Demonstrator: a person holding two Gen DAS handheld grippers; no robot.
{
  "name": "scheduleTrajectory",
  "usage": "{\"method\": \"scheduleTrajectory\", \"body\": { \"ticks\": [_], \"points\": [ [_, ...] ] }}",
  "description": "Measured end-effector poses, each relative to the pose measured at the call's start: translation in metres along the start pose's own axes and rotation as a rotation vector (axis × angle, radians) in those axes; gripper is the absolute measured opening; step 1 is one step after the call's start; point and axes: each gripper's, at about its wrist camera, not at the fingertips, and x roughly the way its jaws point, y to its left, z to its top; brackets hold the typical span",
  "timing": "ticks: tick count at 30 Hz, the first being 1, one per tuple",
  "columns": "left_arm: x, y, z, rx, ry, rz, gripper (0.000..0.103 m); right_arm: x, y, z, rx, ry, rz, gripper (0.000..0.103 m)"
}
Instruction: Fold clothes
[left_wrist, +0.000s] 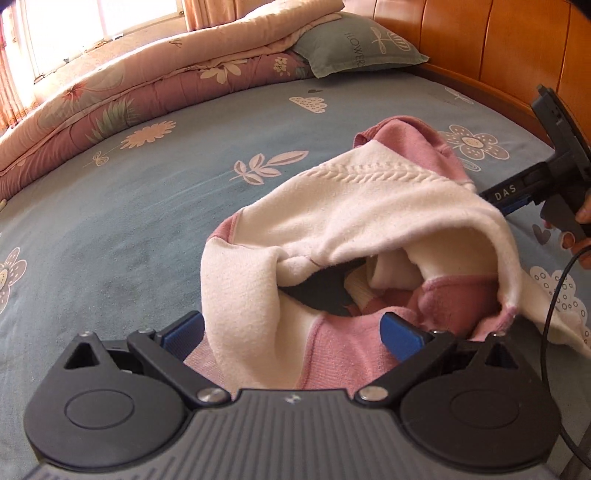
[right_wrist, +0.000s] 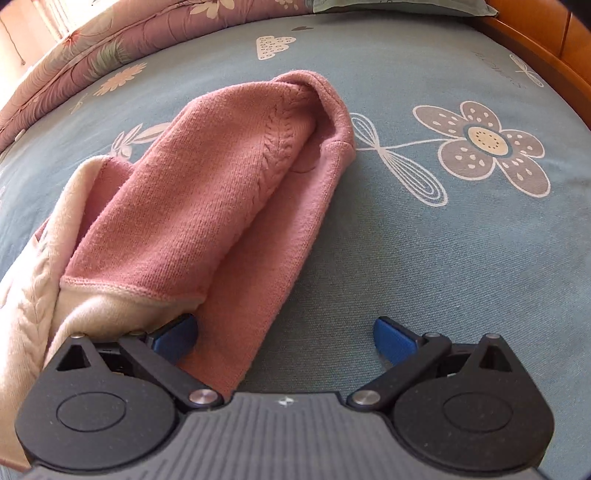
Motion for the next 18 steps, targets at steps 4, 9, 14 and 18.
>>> {"method": "scheduleTrajectory", "body": {
  "ticks": [4,9,14,18],
  "points": [
    [-0.005,-0.004,-0.007,-0.002,-0.006,0.008,0.101,0.009,0.016,0.006,-0.052,0.009,-0.033,0.103],
    [-0.012,-0.003,-0.013,-0.015,-0.014,0.015,0.101,0.005,0.023,0.011,-0.127,-0.01,-0.172,0.103],
    [-0.015,0.002,-0.02,-0.032,-0.004,0.017,0.101,-0.006,-0.009,0.011,-0.217,-0.057,-0.534,0.103],
    [-0.018,0.002,-0.024,-0.042,-0.006,0.014,0.101,-0.039,-0.049,-0.002,-0.089,-0.018,-0.334,0.103]
  ]
}}
